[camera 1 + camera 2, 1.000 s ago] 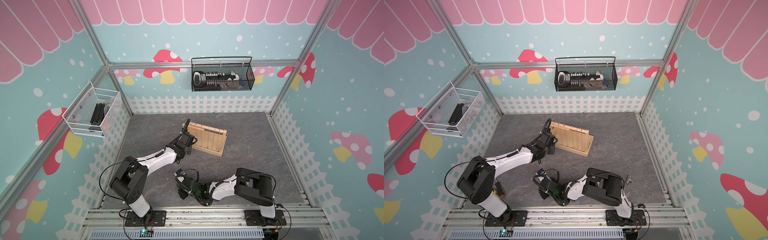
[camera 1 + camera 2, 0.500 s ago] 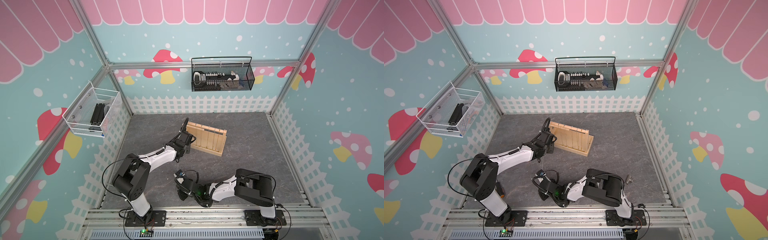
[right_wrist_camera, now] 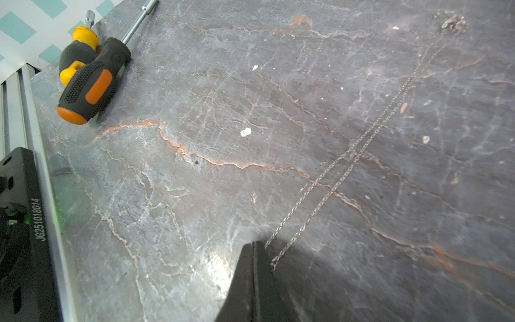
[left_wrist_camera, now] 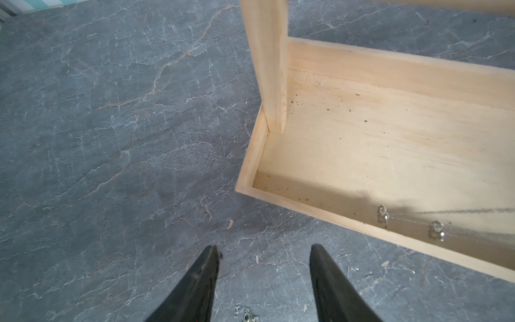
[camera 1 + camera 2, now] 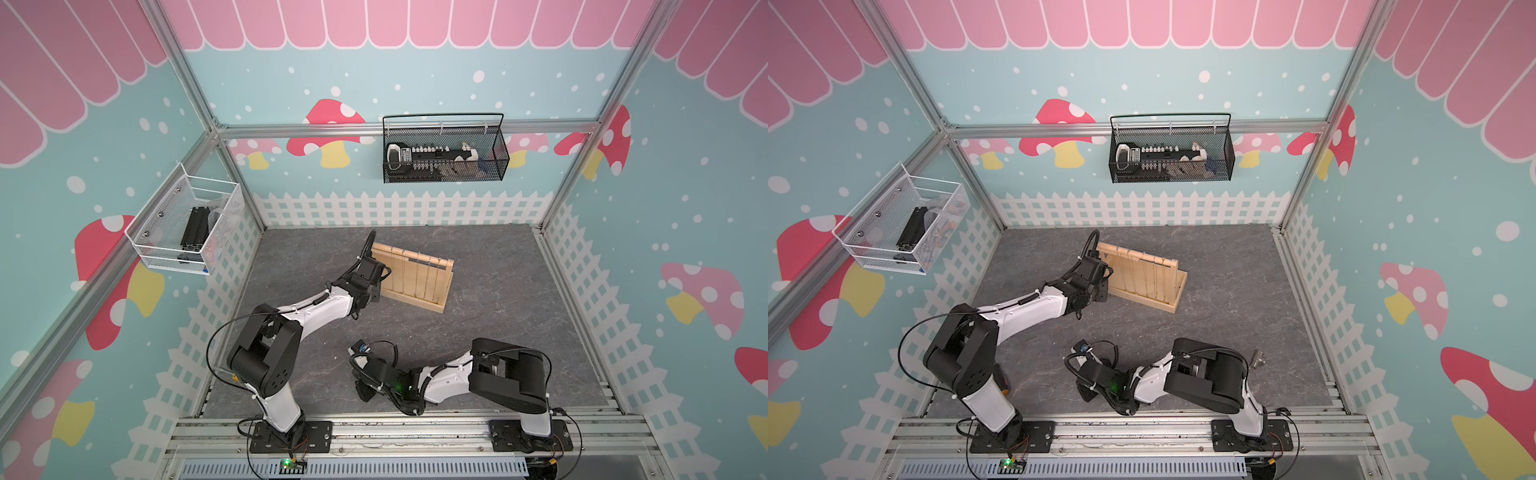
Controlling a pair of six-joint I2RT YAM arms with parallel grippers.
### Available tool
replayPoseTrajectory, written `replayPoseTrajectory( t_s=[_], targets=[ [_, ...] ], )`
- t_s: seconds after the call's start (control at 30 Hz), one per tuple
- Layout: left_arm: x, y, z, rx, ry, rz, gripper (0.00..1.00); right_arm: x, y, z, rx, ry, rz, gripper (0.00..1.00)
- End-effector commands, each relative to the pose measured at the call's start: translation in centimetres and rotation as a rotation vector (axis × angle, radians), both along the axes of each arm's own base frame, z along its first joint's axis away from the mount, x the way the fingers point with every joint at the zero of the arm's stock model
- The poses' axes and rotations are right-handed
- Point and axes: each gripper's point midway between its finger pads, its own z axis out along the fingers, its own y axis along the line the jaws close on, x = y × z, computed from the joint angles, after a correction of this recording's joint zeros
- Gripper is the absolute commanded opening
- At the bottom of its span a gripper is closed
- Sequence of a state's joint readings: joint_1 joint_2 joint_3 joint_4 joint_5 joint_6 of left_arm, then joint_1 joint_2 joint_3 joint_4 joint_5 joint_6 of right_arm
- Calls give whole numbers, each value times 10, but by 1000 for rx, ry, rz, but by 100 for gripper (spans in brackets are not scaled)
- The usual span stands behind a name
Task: Take the necklace off the jewelry display stand
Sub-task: Place the necklace at the center of the board.
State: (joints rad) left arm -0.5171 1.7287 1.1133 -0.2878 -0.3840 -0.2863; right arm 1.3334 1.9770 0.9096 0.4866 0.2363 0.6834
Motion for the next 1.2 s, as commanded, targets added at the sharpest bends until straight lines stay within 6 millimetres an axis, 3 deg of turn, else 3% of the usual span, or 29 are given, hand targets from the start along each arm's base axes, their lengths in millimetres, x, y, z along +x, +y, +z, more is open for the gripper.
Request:
replayPoseTrajectory(
  t_s=[0.0,0.27,0.37,0.43,0.6,0.77,0.87,1.0,1.1,1.17],
  targets=[
    [5,2,7,-5,-6,-4,54,-10,-19,-25,-88,36,-8,0],
    [1,2,14,-33,-11,-8,54,-9,-20,-27,-95,35,-14,0],
    [-4,4,26,-54,-30,-8,54,-8,-17,-20,-90,18,-10,0],
    [-10,7,35,-67,-47,-4,54,-6,-13,-11,-90,-4,2,6],
    [-28,13,45,-104,-58,1,54,-3,-1,22,-80,-48,32,17],
    [-50,16,43,-124,-56,0,54,1,-3,92,-8,-135,44,32],
    [-64,12,34,-149,-28,-21,54,8,-19,143,11,-228,27,35],
    [-79,9,24,-159,-9,-30,54,19,-64,197,7,-334,-55,36],
    [-87,10,23,-176,-12,-33,54,28,-113,213,4,-374,-152,35],
    [-91,13,25,-179,-20,-30,54,32,-145,213,8,-383,-207,34]
  ],
)
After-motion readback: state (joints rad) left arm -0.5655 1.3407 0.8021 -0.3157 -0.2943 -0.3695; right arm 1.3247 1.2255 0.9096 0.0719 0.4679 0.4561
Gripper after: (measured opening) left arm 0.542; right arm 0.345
